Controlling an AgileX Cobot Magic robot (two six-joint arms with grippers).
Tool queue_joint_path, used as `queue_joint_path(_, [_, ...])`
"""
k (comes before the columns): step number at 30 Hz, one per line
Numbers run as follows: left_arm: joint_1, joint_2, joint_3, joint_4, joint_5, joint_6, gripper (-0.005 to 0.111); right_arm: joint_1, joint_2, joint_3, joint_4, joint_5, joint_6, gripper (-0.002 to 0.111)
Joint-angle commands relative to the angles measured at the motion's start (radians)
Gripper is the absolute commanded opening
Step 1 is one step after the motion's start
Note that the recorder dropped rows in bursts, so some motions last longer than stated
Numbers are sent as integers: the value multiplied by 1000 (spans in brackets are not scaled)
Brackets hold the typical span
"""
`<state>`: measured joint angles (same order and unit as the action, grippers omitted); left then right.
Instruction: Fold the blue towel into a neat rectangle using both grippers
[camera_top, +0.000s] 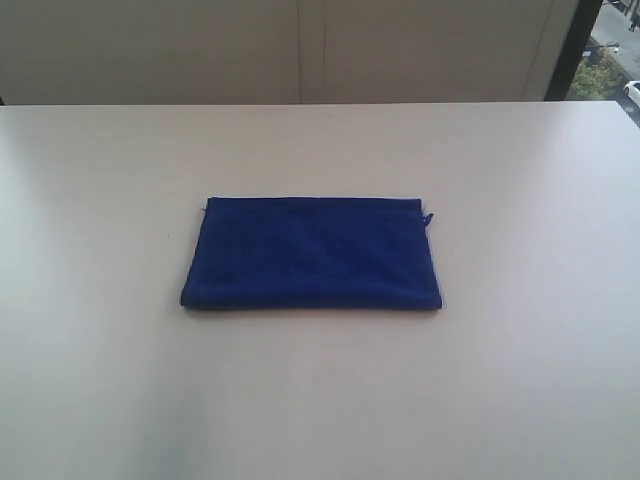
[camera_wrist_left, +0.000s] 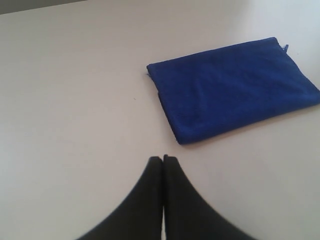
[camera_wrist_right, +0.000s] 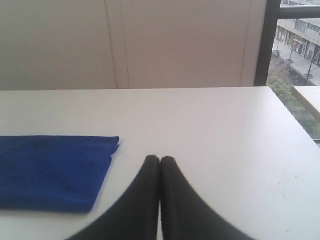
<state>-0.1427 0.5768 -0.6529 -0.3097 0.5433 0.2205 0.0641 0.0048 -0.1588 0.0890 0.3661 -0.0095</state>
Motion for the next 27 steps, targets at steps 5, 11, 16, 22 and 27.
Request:
queue_joint_path(5, [1, -7, 4, -6, 2, 3, 0, 6, -5, 34, -66, 0, -13, 0])
queue_joint_path(11, [1, -7, 4, -6, 2, 3, 0, 57, -5, 66, -67, -6, -13, 0])
queue_joint_path(16, [1, -7, 4, -6, 2, 3, 0, 57, -5, 135, -67, -4, -13, 0])
queue_joint_path(22, [1, -7, 4, -6, 2, 3, 0, 57, -5, 159, -67, -16, -13, 0])
queue_joint_path(27, [1, -7, 4, -6, 2, 3, 0, 57, -5, 159, -67, -16, -13, 0])
